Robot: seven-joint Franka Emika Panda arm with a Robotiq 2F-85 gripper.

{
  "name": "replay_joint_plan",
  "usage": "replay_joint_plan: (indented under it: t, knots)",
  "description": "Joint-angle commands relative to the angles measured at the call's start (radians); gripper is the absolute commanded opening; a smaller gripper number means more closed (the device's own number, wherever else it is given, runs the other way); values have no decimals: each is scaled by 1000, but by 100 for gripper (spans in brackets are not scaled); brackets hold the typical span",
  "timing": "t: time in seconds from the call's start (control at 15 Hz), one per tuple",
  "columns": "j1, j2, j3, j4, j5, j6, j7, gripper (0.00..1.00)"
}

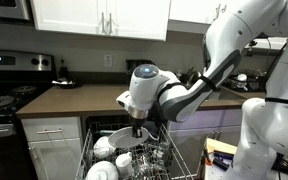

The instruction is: Move the plate from the kitchen holder and put it on the kitchen base table

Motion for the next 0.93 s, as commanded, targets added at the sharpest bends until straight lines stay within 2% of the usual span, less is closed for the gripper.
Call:
replay_joint_plan:
  t: [0.0, 0.27, 0.4, 0.47, 0.6, 0.67, 0.73, 0.87]
  knots:
    - [-16, -33, 18, -15, -135, 11, 139, 6]
    - [-11, -26, 15, -15, -206, 4, 229, 6]
    - [-8, -18, 5, -17, -160, -2, 206, 6]
    - [-4, -1, 7, -8, -158, -1, 184, 15]
    - [-5, 0, 4, -11, -158, -1, 184, 15]
    - [-5, 0, 4, -12, -158, -1, 184, 6]
    - [-13, -3, 6, -18, -207, 6, 238, 6]
    - [-18, -10, 4, -29, -238, 17, 269, 6]
